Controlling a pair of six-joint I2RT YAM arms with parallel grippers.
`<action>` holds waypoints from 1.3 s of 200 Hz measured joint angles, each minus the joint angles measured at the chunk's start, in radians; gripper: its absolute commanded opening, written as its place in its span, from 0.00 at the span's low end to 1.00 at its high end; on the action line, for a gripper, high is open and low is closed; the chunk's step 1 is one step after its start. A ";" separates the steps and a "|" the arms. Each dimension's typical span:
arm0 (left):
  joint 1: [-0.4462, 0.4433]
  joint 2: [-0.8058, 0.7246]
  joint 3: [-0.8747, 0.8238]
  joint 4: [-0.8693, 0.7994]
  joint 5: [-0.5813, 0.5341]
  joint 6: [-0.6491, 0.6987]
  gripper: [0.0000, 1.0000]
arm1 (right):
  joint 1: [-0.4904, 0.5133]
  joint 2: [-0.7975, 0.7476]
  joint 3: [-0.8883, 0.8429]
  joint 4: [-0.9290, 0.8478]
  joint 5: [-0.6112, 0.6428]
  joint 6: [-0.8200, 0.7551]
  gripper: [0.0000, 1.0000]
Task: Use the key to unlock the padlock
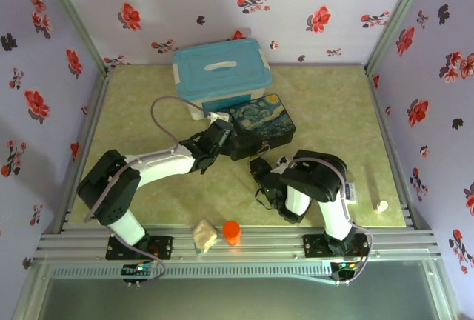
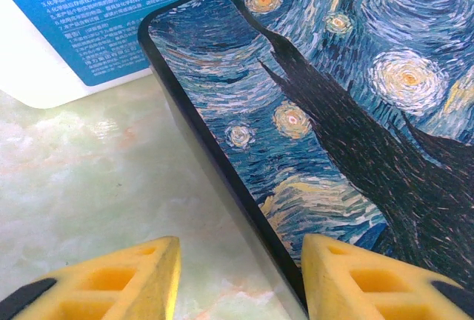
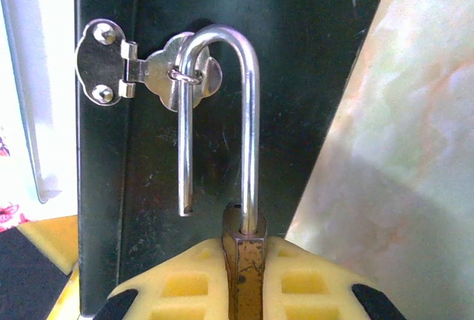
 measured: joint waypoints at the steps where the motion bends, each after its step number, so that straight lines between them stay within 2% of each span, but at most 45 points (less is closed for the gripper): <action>1: 0.000 0.000 0.000 0.000 0.000 0.000 0.46 | 0.000 0.000 0.000 0.000 0.000 0.000 0.00; 104: 0.001 -0.037 -0.061 0.054 0.025 0.017 0.44 | -0.088 0.016 0.055 -0.029 -0.007 0.019 0.00; 148: 0.001 -0.012 -0.140 -0.108 0.048 0.053 0.44 | -0.090 0.027 0.075 -0.034 0.034 0.039 0.00; 189: 0.000 -0.024 -0.142 -0.130 0.071 0.069 0.43 | -0.090 0.044 0.089 -0.023 0.055 0.064 0.00; 233: 0.014 -0.208 -0.113 -0.144 0.132 0.029 0.61 | -0.087 0.047 0.089 -0.016 0.063 0.061 0.00; 241: 0.017 -0.238 -0.091 -0.142 0.139 0.021 0.69 | -0.087 0.048 0.088 -0.015 0.063 0.061 0.00; 246: 0.018 -0.251 -0.075 -0.142 0.143 0.011 0.78 | -0.087 0.048 0.087 -0.014 0.063 0.061 0.00; 260: 0.021 -0.262 -0.029 -0.127 0.159 -0.001 0.81 | -0.087 0.049 0.086 -0.011 0.063 0.061 0.00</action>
